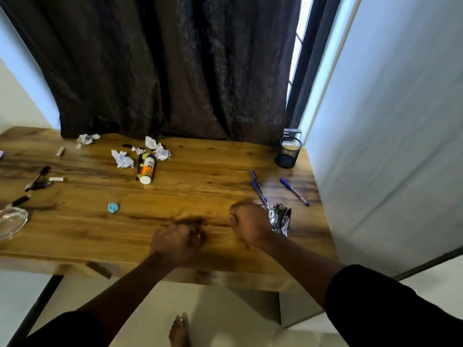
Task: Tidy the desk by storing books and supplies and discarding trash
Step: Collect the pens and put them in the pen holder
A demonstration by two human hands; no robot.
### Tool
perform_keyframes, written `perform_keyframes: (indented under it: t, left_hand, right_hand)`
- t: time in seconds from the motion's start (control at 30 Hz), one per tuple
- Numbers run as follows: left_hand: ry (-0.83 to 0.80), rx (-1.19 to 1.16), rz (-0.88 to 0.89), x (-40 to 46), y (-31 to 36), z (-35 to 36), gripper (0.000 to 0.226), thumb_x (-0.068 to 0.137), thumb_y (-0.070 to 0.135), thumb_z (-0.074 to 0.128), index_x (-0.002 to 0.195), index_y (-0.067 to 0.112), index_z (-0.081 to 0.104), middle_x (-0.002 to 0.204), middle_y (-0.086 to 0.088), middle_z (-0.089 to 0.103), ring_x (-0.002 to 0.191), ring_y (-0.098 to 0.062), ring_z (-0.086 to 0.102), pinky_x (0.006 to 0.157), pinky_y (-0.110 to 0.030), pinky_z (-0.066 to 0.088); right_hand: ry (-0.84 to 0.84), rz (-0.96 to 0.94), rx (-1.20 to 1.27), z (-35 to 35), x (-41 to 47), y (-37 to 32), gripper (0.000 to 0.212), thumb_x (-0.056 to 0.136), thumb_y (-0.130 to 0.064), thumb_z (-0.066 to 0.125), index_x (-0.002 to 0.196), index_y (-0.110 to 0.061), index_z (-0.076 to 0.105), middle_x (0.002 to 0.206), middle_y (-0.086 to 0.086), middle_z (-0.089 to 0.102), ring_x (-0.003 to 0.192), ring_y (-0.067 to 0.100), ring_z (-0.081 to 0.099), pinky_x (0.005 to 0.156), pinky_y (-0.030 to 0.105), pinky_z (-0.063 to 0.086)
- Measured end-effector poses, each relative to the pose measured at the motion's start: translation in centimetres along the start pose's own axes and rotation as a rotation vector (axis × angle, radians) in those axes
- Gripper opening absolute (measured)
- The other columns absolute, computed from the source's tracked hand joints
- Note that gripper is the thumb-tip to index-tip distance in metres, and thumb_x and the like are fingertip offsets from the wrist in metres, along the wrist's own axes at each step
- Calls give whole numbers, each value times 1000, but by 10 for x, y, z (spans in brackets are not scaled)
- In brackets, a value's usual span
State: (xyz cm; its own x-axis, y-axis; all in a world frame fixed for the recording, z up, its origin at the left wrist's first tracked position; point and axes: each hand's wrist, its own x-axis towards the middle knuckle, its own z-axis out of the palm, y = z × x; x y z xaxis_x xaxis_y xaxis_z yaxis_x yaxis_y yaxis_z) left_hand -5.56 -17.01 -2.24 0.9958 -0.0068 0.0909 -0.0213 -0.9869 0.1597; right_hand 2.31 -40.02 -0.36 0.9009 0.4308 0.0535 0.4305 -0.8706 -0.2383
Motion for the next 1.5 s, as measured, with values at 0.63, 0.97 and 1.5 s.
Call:
perform_keyframes:
  t: [0.63,0.97,1.5]
  left_hand:
    - [-184,-555,-122,145,-48,-5,11,90,29,71,88,39,69,101,18,73,96,-3,66,88,-27,54]
    - [-354,-843,-105,187,-83,14,11,90,23,67,90,33,72,88,7,75,81,-13,72,71,-36,61]
    - [-712,-1963,-750,236,-19,-7,31,99,43,58,110,16,65,90,-10,65,81,-26,62,71,-38,49]
  right_hand:
    - [-49,642,106,-21,134,89,20,85,-29,73,94,-12,68,106,13,70,94,35,69,72,37,56]
    - [-31,787,94,-11,160,94,26,85,-37,74,94,-13,69,98,13,72,87,33,70,65,30,48]
    - [16,350,482,-1,171,-37,25,70,-33,62,86,-27,81,83,-9,78,75,6,73,71,34,61]
